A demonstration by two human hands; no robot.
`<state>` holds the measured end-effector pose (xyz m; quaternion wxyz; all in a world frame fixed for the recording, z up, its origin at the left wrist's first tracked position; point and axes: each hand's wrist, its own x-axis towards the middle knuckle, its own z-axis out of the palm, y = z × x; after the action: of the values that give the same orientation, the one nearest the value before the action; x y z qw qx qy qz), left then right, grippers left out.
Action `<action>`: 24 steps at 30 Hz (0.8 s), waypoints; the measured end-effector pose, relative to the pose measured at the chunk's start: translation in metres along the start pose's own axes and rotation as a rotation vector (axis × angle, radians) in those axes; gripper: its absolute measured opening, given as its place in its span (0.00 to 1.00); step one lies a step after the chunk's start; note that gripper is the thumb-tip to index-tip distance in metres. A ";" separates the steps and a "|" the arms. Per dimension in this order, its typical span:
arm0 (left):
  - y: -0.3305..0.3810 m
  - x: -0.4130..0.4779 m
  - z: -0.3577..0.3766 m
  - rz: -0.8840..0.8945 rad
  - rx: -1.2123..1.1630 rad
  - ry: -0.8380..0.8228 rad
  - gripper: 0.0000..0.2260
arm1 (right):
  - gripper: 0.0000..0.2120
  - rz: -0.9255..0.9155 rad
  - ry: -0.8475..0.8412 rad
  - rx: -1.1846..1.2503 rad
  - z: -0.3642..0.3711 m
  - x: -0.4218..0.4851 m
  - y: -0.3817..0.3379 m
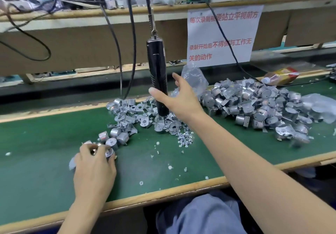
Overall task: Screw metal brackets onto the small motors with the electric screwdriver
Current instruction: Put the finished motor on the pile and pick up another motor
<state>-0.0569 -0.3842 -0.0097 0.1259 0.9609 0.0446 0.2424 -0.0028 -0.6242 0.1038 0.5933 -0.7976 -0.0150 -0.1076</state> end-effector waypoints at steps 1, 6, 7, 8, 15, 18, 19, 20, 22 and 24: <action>-0.001 -0.001 0.001 0.012 0.000 0.011 0.11 | 0.43 -0.029 -0.009 0.009 0.007 0.004 -0.005; -0.003 -0.008 0.007 -0.029 -0.032 0.031 0.12 | 0.10 -0.148 0.086 0.057 0.026 0.014 -0.012; -0.002 -0.009 0.008 -0.042 -0.052 0.020 0.13 | 0.09 -0.157 0.079 0.078 0.027 0.014 -0.009; -0.001 -0.010 0.008 -0.049 -0.074 0.002 0.14 | 0.09 -0.175 0.066 0.101 0.028 0.013 -0.006; 0.023 -0.017 0.002 0.021 -0.310 -0.103 0.13 | 0.35 -0.267 -0.004 0.408 0.024 -0.008 0.016; 0.042 -0.020 0.002 0.097 -0.415 -0.132 0.12 | 0.40 -0.233 -0.010 0.424 0.021 -0.014 0.026; 0.047 -0.021 0.002 0.115 -0.444 -0.140 0.12 | 0.41 -0.226 -0.007 0.423 0.019 -0.015 0.029; 0.053 -0.022 0.003 0.129 -0.471 -0.146 0.11 | 0.42 -0.219 -0.003 0.426 0.017 -0.016 0.030; 0.059 -0.026 0.006 0.149 -0.515 -0.154 0.11 | 0.43 -0.207 0.003 0.441 0.014 -0.016 0.033; 0.061 -0.029 0.010 0.156 -0.528 -0.177 0.12 | 0.42 -0.203 0.004 0.444 0.011 -0.017 0.034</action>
<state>-0.0762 -0.4491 -0.0158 0.3562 0.9128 -0.1052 0.1699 -0.0125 -0.6224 0.0659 0.7404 -0.6417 -0.1173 -0.1622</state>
